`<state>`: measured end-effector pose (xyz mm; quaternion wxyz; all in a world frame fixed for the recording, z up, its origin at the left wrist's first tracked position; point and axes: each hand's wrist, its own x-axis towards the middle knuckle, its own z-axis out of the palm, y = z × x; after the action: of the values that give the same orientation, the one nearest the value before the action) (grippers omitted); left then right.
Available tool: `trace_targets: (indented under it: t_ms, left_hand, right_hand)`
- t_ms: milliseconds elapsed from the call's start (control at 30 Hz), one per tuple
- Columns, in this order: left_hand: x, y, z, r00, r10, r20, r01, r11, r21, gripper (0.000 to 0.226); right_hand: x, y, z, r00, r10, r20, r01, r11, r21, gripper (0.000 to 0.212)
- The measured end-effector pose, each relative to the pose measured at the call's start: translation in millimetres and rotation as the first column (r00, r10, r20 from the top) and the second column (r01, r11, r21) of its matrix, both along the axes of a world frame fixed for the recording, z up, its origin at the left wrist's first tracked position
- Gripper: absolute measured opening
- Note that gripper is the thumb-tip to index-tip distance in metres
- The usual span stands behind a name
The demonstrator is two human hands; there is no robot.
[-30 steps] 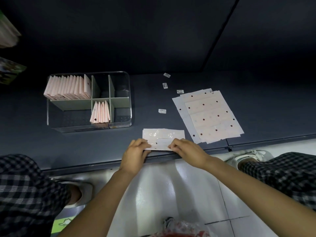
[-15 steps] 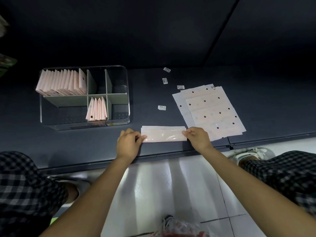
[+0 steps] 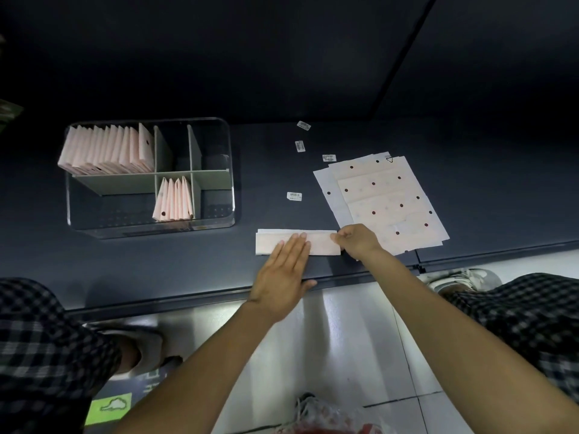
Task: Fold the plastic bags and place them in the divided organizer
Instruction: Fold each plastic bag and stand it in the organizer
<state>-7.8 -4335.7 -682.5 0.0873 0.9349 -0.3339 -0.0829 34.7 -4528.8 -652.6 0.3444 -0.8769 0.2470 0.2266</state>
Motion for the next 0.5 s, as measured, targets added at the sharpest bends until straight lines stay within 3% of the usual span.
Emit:
trace_targets:
  t_ms: [133, 500]
  left_hand:
    - [-1.1, 8.6, -10.3, 1.0, 0.01, 0.028, -0.014, 0.989, 0.146, 0.083]
    - [20.6, 18.3, -10.2, 1.0, 0.001, -0.006, 0.001, 0.975, 0.224, 0.087]
  right_hand:
    - [3.1, 1.2, 1.4, 0.999, 0.033, -0.041, -0.034, 0.999, -0.016, 0.024]
    - [3.3, 5.0, 0.9, 0.998, -0.004, -0.061, 0.001, 0.999, -0.053, 0.032]
